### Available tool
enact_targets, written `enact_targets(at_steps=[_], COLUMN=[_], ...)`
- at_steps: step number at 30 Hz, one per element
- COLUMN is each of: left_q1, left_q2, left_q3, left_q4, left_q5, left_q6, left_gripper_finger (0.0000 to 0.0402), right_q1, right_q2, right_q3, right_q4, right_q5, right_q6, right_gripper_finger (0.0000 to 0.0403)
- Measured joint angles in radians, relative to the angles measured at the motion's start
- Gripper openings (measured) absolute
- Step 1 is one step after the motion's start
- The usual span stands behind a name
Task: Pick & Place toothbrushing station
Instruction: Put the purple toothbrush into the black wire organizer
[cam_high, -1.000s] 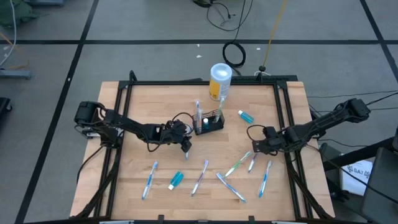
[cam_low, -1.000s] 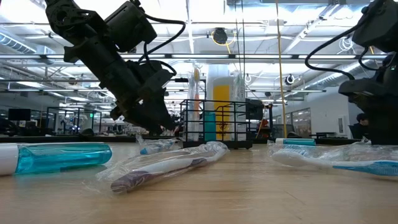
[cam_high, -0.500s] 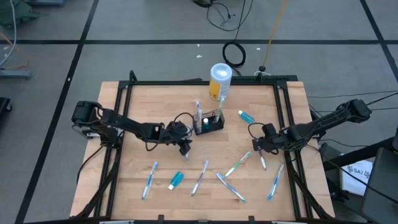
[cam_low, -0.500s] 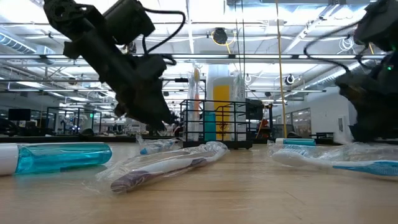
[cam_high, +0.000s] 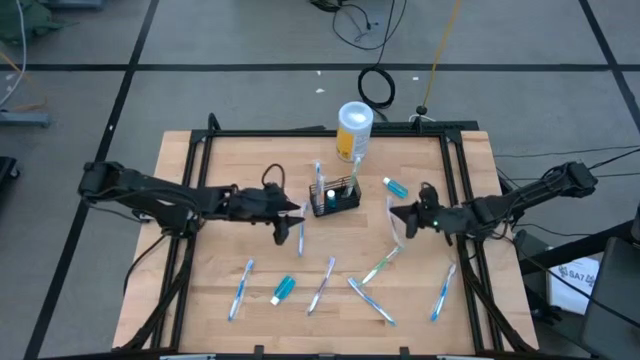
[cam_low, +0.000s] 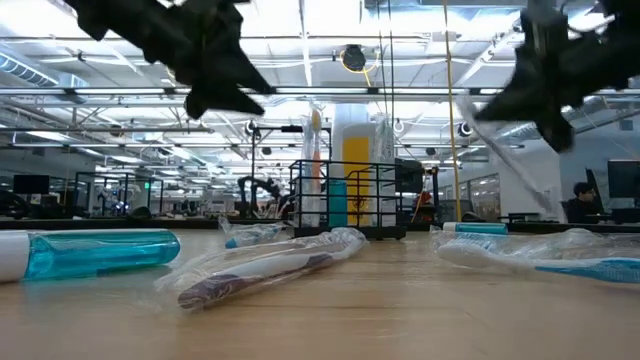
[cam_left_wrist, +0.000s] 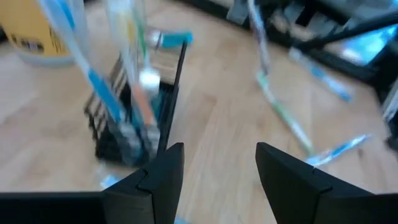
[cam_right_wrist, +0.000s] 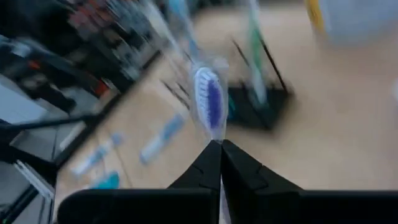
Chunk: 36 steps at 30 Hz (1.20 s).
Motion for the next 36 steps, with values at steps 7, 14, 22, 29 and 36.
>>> enact_targets(at_steps=[7, 14, 22, 29, 36], left_q1=[-0.003, -0.003, -0.003, -0.003, -0.003], left_q2=[-0.048, -0.047, -0.047, -0.047, -0.047], left_q3=[0.0, 0.0, 0.0, 0.0, 0.0], left_q4=[0.01, 0.02, 0.021, 0.022, 0.027], left_q5=[-0.035, -0.061, -0.112, -0.113, -0.113], left_q6=[0.022, 0.05, 0.057, 0.042, 0.037], left_gripper_finger=[0.0207, 0.0207, 0.0207, 0.0207, 0.0207], right_q1=[-0.047, -0.148, -0.275, -0.36, -0.408], right_q2=[0.035, 0.162, 0.4, 0.562, 0.656], right_q3=[0.0, 0.0, 0.001, 0.001, 0.001], right_q4=[0.544, 0.915, 1.145, 1.261, 1.261], right_q5=[0.062, 0.064, -0.056, -0.156, -0.174], right_q6=[-0.557, -0.899, -0.863, -0.766, -0.681], right_gripper_finger=[0.0, 0.0, 0.0, 0.0, 0.0])
